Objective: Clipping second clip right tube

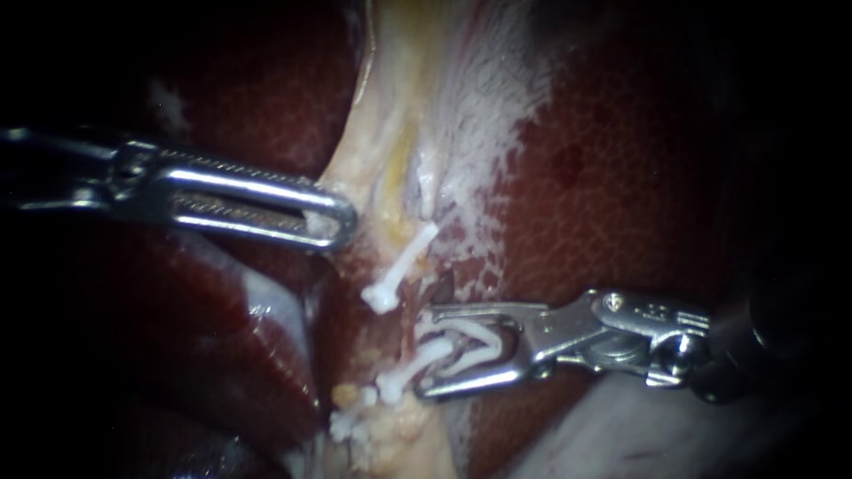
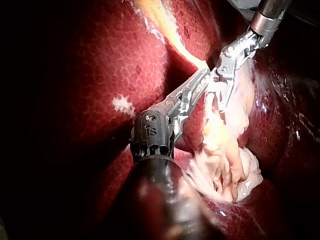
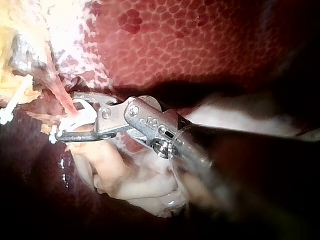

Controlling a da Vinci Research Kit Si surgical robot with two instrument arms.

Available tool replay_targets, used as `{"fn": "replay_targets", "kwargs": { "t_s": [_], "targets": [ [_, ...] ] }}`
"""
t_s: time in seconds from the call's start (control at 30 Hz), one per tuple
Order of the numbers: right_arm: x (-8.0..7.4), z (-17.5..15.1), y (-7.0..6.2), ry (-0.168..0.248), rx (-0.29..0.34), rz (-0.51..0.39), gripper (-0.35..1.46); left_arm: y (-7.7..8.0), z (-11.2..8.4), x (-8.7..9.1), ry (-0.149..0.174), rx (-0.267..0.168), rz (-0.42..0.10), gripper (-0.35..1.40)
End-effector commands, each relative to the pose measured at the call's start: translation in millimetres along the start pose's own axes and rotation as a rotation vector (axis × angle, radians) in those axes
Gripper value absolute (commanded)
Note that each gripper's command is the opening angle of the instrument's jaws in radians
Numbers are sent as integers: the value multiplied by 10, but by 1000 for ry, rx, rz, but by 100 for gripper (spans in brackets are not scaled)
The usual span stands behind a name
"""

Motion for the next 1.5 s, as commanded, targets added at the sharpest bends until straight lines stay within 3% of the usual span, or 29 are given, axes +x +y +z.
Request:
{"fn": "replay_targets", "kwargs": {
  "t_s": [0.03,0.43,0.77,1.5],
  "targets": [
    [0,0,0,0,0,0,52,0,0,0,0,-1,0,-35],
    [-2,-9,5,-1,4,-1,51,1,1,1,0,-1,0,-35],
    [1,3,-6,-4,10,9,45,1,2,0,0,-1,0,-35],
    [0,6,-5,-6,14,30,27,1,3,0,0,-2,0,-35]
  ]
}}
